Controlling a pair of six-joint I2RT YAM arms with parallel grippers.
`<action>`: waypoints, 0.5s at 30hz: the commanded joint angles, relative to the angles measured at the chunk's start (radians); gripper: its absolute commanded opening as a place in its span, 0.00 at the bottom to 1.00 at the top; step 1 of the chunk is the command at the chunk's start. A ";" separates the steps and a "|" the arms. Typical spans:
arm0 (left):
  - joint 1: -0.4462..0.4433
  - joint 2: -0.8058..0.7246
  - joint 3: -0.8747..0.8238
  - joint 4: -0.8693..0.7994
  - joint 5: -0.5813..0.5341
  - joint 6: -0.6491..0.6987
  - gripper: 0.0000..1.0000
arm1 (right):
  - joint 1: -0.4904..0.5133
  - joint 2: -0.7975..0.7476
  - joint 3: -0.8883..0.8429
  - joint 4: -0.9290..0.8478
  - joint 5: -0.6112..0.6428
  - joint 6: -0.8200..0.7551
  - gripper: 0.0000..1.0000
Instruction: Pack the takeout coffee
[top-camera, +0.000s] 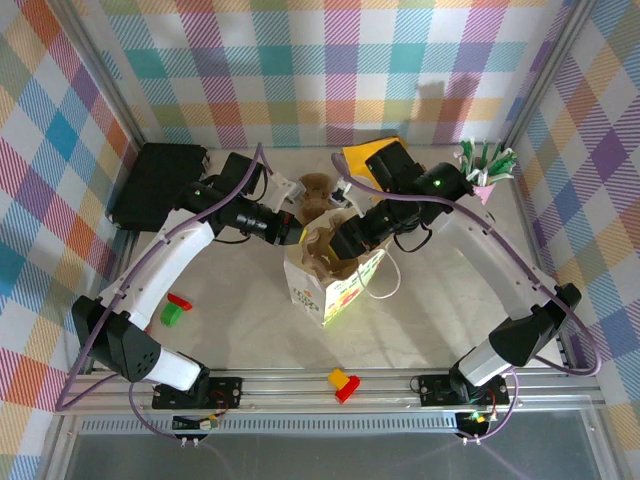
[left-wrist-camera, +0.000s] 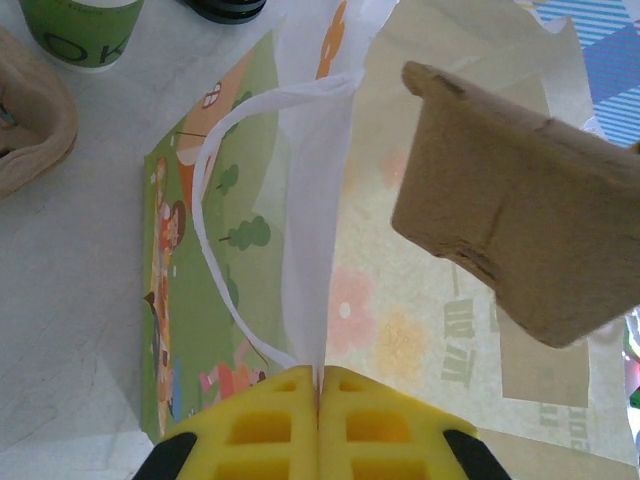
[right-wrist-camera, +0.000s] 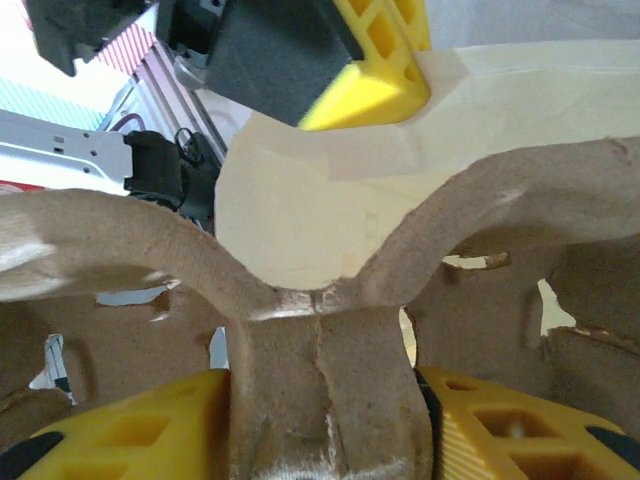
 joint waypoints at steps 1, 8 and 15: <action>-0.009 0.011 0.029 -0.021 0.038 0.032 0.00 | -0.002 0.023 -0.013 0.000 0.031 -0.005 0.49; -0.009 0.014 0.032 -0.028 0.059 0.046 0.00 | -0.002 0.065 0.003 0.006 0.048 0.062 0.49; -0.009 0.025 0.042 -0.038 0.079 0.060 0.00 | -0.002 0.056 -0.047 0.062 0.048 0.097 0.49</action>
